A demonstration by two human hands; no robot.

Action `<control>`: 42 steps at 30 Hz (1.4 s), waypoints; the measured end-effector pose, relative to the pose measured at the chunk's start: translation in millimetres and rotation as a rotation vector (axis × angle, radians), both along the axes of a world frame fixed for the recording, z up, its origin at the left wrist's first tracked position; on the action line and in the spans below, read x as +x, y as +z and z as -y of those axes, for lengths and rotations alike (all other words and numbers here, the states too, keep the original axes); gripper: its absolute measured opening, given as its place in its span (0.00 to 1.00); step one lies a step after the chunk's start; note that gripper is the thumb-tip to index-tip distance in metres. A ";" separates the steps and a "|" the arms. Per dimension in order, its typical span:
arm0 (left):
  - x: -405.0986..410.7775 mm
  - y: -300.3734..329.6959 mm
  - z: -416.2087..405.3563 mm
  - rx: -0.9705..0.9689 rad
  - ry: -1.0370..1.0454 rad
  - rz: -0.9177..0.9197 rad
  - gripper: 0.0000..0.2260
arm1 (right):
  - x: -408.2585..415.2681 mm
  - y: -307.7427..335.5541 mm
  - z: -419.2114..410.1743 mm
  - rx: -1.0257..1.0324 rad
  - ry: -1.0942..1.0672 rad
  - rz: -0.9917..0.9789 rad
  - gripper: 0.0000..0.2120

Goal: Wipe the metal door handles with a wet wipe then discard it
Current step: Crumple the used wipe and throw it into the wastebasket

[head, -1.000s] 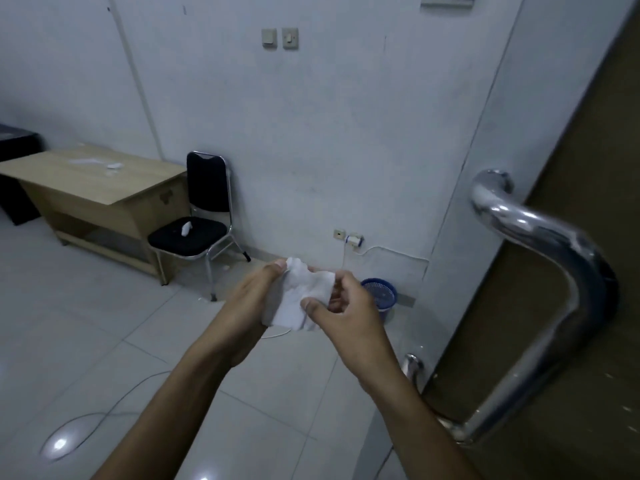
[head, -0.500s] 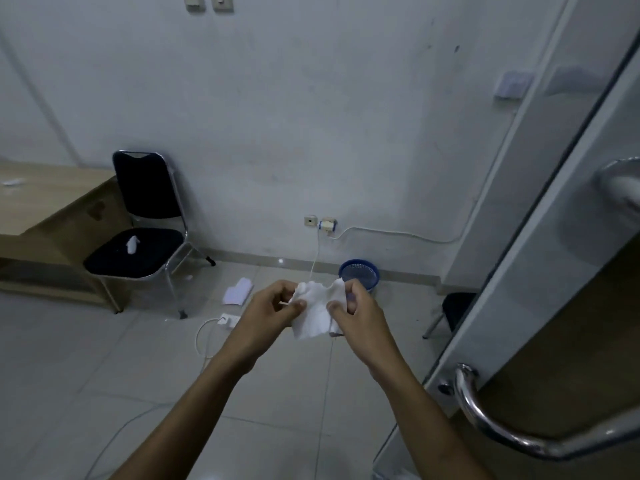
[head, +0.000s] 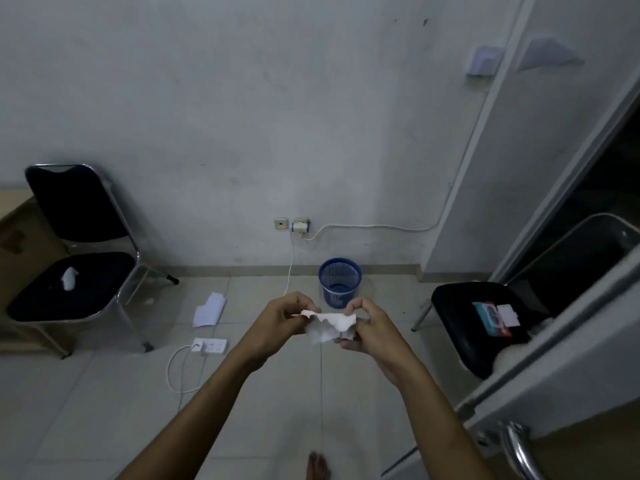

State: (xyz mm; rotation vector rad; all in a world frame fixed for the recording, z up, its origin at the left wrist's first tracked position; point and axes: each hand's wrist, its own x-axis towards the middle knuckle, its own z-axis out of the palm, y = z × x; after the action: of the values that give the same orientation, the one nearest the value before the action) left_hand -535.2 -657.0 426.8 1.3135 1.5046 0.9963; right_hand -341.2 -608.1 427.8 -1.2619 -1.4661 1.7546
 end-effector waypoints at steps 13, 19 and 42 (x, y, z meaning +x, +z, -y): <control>-56.9 -4.5 -170.0 -0.135 -0.179 0.017 0.05 | -47.4 -15.7 -157.7 -0.149 -0.077 -0.144 0.05; -65.2 -37.5 -234.8 -0.147 -0.240 -0.116 0.07 | -52.1 -41.2 -212.0 -0.015 -0.043 0.072 0.10; -169.7 -271.9 -496.6 -0.209 -0.342 -0.546 0.12 | -119.8 -236.5 -442.3 -0.064 -0.137 0.564 0.11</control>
State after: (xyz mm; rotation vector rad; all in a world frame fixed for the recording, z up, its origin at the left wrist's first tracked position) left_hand -704.9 -160.4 154.8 1.6968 1.6429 0.2585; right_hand -461.0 -165.9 191.3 -1.9529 -1.5686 1.4267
